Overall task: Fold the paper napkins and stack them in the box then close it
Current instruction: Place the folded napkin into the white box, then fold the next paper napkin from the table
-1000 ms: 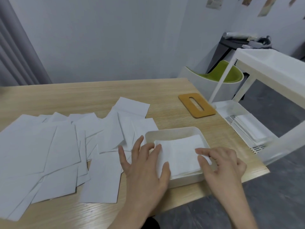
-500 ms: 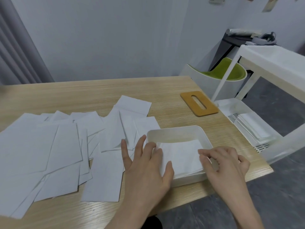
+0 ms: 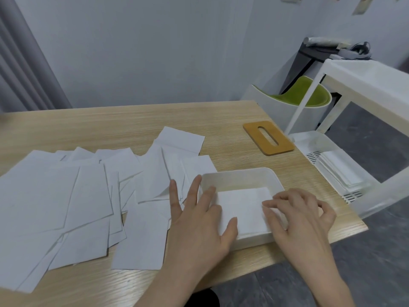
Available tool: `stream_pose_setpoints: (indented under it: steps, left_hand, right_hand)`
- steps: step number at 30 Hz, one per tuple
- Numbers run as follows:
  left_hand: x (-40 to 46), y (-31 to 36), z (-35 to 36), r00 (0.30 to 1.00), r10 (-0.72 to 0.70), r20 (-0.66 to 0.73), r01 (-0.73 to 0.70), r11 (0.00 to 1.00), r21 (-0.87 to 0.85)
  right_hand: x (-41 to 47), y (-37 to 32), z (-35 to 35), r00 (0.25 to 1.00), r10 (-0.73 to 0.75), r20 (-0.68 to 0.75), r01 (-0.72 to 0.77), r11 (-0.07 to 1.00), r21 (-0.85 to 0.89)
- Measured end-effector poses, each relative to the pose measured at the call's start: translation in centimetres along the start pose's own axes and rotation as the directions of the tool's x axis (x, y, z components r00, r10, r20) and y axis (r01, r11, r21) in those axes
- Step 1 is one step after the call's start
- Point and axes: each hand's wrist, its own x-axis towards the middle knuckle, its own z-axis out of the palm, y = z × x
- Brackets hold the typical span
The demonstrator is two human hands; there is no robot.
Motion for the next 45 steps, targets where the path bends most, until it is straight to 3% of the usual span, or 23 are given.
stream_pose_setpoints:
  steps: [8, 18, 24, 29, 32, 36, 45]
  left_hand:
    - [0.6, -0.3, -0.6, 0.997, 0.033, 0.068, -0.037, 0.997, 0.069]
    - [1.2, -0.4, -0.6, 0.978, 0.127, 0.166, -0.147, 0.982, 0.117]
    - [1.2, -0.6, -0.1, 0.984, 0.149, 0.099, -0.155, 0.986, 0.057]
    - [0.4, -0.9, -0.7, 0.991, 0.131, 0.039, -0.131, 0.991, -0.006]
    - [0.0, -1.6, -1.2, 0.991, 0.082, -0.101, -0.094, 0.989, -0.118]
    - [-0.7, -3.9, -1.7, 0.985, 0.011, -0.17, -0.043, 0.981, -0.188]
    - [-2.8, -10.5, -2.3, 0.978, -0.199, -0.056, 0.179, 0.951, -0.25]
  right_hand:
    - [0.3, -0.3, 0.2, 0.976, 0.065, 0.21, -0.045, 0.994, -0.099]
    - [0.7, -0.7, 0.7, 0.952, 0.076, 0.296, -0.013, 0.978, -0.21]
    - [1.2, -0.8, 0.5, 0.931, 0.097, 0.351, -0.019, 0.976, -0.219]
    - [1.0, -2.2, 0.1, 0.951, 0.188, 0.245, -0.143, 0.971, -0.19]
    - [0.7, -3.1, 0.0, 0.977, 0.169, 0.132, -0.144, 0.974, -0.177]
    - [0.7, -5.1, 0.5, 0.999, 0.028, 0.023, -0.028, 1.0, 0.005]
    - [1.2, -12.1, 2.7, 0.981, -0.196, 0.009, 0.184, 0.936, 0.3]
